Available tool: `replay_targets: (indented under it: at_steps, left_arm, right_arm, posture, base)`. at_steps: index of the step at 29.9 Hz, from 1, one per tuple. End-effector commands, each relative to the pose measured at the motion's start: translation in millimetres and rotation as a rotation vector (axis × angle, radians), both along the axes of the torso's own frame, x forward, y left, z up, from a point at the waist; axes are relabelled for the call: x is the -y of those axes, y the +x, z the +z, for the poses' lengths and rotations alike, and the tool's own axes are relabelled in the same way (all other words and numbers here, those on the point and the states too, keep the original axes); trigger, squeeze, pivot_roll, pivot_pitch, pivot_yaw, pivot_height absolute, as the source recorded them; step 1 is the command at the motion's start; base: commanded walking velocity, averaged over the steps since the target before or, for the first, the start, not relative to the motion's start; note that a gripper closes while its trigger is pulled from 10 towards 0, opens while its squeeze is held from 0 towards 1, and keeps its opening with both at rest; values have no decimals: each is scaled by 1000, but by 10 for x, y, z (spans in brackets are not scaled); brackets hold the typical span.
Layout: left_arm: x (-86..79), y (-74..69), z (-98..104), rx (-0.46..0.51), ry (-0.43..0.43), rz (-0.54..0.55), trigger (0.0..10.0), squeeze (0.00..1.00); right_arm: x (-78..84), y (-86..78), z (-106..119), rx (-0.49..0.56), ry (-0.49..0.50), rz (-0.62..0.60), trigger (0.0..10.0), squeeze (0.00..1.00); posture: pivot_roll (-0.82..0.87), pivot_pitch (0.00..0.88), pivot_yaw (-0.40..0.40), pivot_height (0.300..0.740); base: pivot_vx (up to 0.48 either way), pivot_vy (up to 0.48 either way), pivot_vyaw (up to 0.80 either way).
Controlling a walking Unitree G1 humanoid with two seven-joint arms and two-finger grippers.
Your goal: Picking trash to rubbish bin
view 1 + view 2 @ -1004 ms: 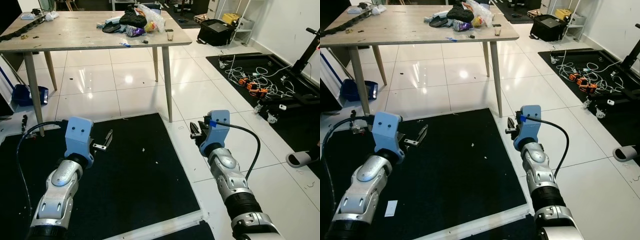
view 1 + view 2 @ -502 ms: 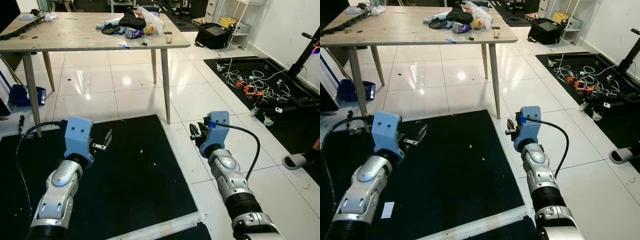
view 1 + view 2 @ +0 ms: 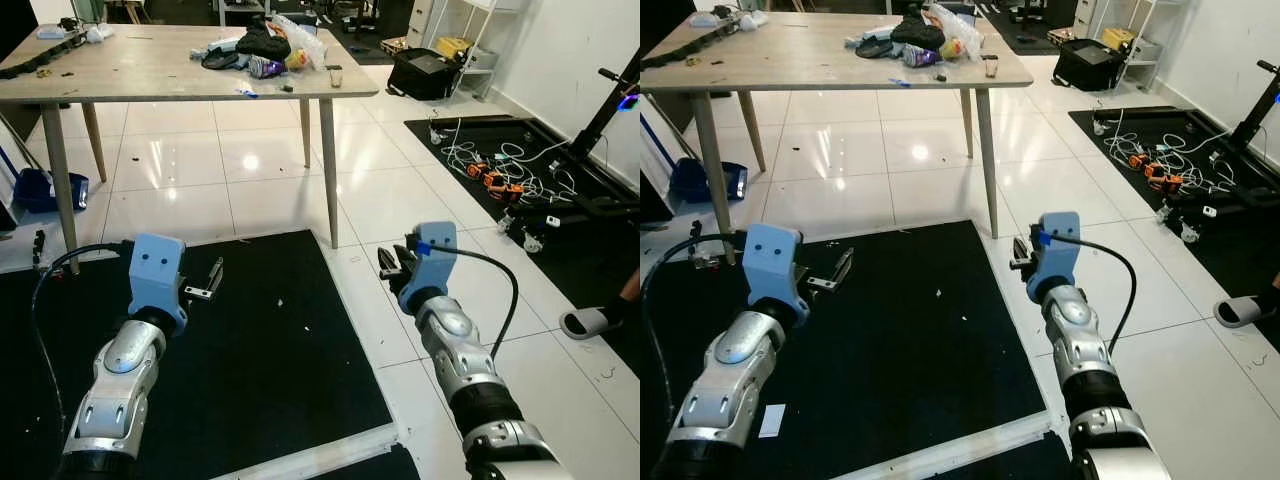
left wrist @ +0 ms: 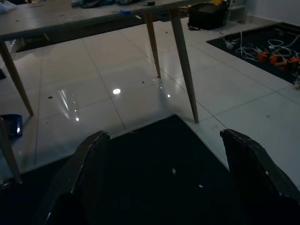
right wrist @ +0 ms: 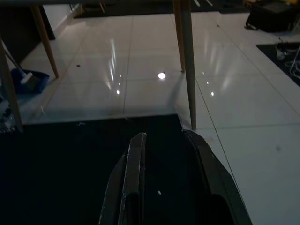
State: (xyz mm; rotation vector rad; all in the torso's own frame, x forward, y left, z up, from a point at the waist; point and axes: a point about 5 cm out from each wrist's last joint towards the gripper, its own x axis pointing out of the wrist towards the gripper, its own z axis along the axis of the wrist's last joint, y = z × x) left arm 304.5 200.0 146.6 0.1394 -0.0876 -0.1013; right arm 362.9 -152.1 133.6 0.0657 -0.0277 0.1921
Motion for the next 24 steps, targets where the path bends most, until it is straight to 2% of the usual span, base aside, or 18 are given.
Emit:
replay_targets:
  at_steps: [1,4,9,16,24]
  left_arm:
    - [-51,4,-18,-7,-5,23,10000,0]
    - [-56,1,-9,-5,6,23,10000,0]
    - [-30,-45,28,8,21,30,10000,0]
    - [21,-45,91,20,47,26,10000,0]
    - [-51,7,234,28,111,13,10000,0]
  right_arm:
    - [-11,-20,-37,-5,11,-6,10000,0]
    - [-52,-52,-70,-6,20,3,10000,0]
    - [-86,-192,-309,-65,58,-4,10000,0]
    - [-180,-229,-415,-96,79,10,10000,0]
    - [-173,-249,-476,-108,97,-16,10000,0]
  posture:
    - [-6,86,-42,740]
    - [2,90,-38,740]
    - [64,80,-78,740]
    - [154,66,-101,740]
    - [221,63,-56,740]
  base:
    - [0,0,0]
    - [0,0,0]
    - [0,0,0]
    - [0,0,0]
    - [0,0,0]
